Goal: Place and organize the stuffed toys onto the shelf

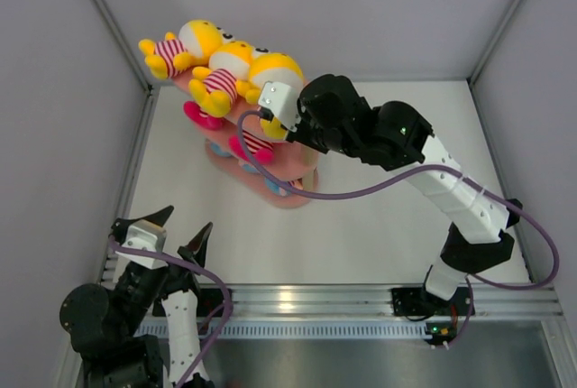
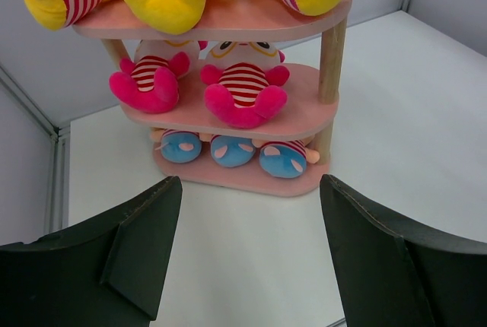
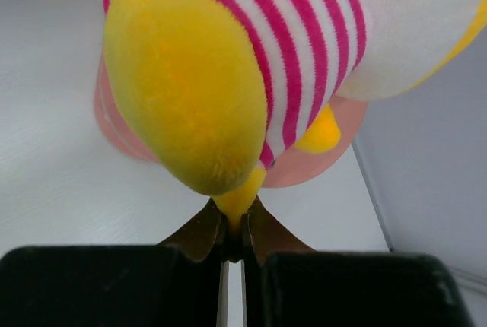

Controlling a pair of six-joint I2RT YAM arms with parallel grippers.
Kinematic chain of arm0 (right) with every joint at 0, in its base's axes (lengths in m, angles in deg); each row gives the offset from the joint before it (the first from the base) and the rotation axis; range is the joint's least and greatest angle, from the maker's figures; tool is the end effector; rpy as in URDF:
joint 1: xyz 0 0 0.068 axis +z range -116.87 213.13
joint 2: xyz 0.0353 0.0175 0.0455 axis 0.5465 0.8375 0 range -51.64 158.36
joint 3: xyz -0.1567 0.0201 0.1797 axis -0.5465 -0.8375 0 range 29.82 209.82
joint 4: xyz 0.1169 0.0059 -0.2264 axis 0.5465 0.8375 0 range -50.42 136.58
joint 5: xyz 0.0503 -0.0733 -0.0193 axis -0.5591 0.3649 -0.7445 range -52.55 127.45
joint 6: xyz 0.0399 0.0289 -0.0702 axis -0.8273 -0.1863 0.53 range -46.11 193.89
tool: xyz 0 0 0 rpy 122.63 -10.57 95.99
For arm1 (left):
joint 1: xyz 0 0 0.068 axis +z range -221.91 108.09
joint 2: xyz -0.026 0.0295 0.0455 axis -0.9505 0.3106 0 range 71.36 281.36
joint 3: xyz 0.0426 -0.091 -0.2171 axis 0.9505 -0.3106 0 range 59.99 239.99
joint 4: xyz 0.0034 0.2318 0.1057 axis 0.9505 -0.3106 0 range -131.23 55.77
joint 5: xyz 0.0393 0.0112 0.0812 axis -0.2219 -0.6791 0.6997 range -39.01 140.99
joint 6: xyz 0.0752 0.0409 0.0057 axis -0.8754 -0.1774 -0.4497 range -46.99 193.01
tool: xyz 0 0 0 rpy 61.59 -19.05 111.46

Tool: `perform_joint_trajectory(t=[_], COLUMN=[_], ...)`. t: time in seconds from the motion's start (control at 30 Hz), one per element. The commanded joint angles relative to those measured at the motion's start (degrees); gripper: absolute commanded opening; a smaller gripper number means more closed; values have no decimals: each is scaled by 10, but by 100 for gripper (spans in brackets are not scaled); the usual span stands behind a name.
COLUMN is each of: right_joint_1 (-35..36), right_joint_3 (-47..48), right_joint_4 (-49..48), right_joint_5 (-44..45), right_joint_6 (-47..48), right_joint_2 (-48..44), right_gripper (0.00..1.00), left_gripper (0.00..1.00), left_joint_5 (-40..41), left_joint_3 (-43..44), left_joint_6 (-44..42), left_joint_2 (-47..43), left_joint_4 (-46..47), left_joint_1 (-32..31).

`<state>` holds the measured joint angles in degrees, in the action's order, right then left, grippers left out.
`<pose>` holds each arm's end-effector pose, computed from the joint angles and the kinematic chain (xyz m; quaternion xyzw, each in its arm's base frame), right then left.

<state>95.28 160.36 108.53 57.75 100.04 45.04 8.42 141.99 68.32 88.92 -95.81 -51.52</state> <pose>0.1770 0.2791 0.4402 -0.5502 0.6833 -0.0085 0.4799 -0.0013 -0.0551 0.4296 0.1728 0.6721 -0.0977 0.7133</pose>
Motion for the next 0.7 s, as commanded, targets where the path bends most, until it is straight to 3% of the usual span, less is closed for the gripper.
perform_joint_trajectory(t=[0.0,0.23,0.27,0.3,0.37,0.4,0.67], right_joint_1=[-11,-11,-10,-10,-10,-10,-21], right_joint_3=[9,7,7,7,-4,-10,-138], right_joint_4=[-57,-44,-43,-50,-63,-83,-231], right_joint_5=[27,19,22,24,19,7,-39], right_joint_6=[-56,-49,-51,-56,-58,-62,-90], right_joint_2=[-18,1,6,7,-1,-7,-112], right_gripper=[0,1,4,13,18,28,35], left_gripper=[79,79,79,79,79,79,80], left_joint_5=[1,3,2,3,2,2,1], left_joint_3=[-9,-16,-18,-20,-25,-27,-36], left_joint_6=[-6,-8,-9,-9,-9,-8,-11], left_joint_2=[-4,-9,-9,-10,-12,-12,-17], left_joint_4=[21,21,21,21,20,21,21], left_joint_1=[3,4,4,4,4,4,4])
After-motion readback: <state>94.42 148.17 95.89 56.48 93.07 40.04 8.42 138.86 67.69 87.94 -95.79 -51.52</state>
